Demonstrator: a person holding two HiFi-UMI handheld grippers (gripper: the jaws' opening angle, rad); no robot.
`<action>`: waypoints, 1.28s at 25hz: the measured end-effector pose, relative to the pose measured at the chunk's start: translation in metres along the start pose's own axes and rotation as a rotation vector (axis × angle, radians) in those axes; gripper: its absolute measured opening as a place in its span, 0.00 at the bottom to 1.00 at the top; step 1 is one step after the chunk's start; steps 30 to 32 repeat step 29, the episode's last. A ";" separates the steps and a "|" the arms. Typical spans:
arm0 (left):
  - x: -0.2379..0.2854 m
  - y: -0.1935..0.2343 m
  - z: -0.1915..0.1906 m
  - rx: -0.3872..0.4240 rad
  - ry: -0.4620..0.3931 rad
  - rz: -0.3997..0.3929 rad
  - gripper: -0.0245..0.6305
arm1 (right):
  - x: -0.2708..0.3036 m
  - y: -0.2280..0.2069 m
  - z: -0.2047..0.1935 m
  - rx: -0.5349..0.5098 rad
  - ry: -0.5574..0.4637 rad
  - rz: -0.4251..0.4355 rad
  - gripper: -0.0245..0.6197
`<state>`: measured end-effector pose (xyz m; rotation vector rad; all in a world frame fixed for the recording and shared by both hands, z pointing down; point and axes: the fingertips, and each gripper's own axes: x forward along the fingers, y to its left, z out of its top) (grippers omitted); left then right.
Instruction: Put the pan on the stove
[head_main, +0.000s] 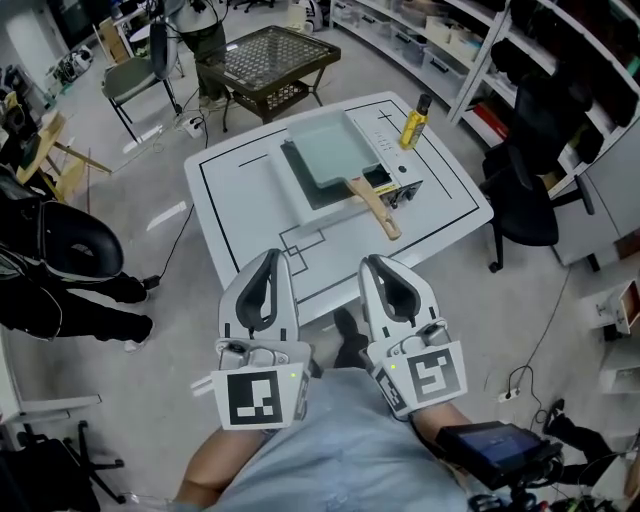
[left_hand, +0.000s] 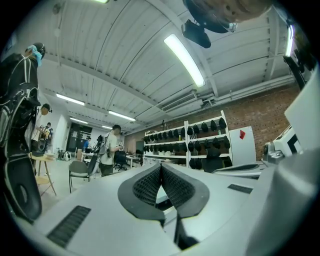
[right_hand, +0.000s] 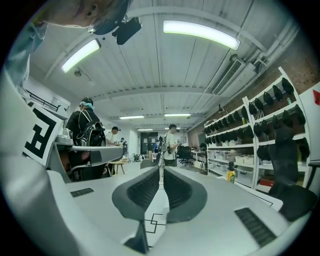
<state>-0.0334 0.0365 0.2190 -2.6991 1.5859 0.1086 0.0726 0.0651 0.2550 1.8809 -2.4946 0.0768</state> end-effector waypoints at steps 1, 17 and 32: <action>0.000 0.001 -0.001 0.000 0.004 0.002 0.07 | 0.000 0.001 -0.001 0.001 0.001 0.002 0.13; 0.002 0.003 -0.009 -0.023 0.035 -0.006 0.07 | 0.008 0.003 -0.005 0.006 0.017 0.011 0.12; 0.005 0.006 -0.005 -0.033 0.026 0.004 0.07 | 0.014 0.004 -0.001 -0.011 0.017 0.021 0.12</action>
